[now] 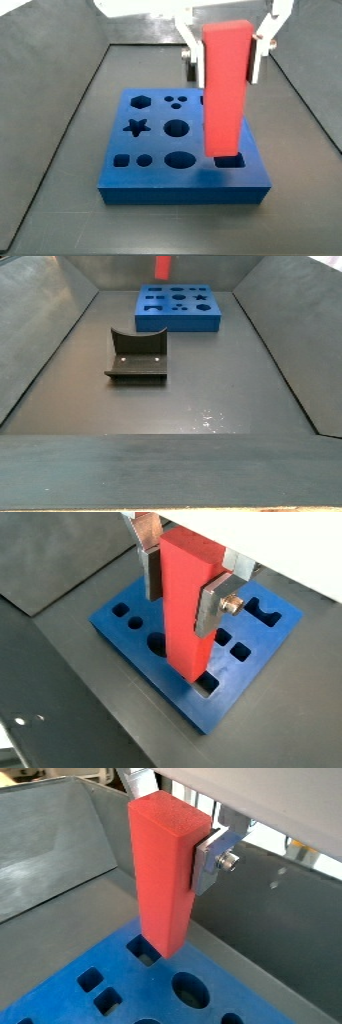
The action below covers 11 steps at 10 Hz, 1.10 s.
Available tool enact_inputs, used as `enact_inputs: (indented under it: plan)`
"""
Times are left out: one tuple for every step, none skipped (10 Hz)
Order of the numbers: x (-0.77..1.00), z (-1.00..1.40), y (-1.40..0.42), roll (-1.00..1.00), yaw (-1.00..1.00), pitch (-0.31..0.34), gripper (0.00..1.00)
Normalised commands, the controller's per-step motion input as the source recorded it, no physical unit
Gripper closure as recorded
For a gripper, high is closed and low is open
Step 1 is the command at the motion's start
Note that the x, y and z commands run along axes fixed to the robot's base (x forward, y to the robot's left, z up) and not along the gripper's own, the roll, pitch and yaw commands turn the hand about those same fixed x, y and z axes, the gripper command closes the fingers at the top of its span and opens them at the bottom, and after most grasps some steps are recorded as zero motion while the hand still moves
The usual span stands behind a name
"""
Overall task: Pick up the rectangle object. Move up. Place the rectangle object on the fixture. Regrasp the rectangle object. Move to above the board. Insert the rectangle object.
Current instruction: Insert the rectangle object.
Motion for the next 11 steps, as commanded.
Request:
enact_inputs:
  plan:
    - [0.10,-0.09,-0.06,0.08,0.00,0.000,1.00]
    - [0.21,-0.11,-0.04,0.06,0.00,-0.006,1.00]
    - [0.27,-0.19,0.00,0.22,0.02,-0.023,1.00]
    - [0.35,-0.27,0.00,0.37,0.04,-0.034,1.00]
    - [0.39,-0.27,-0.04,0.36,0.00,-0.051,1.00]
    - [0.33,-0.17,-0.04,0.29,0.00,0.000,1.00]
    - [0.10,0.00,-0.01,0.03,0.00,0.000,1.00]
    - [0.02,0.00,-0.02,0.00,0.00,0.000,1.00]
    - [0.08,-0.08,-0.09,0.07,0.00,0.000,1.00]
    - [0.09,-0.15,-0.09,0.11,0.00,0.000,1.00]
    - [0.00,-0.02,0.00,0.00,0.00,0.000,1.00]
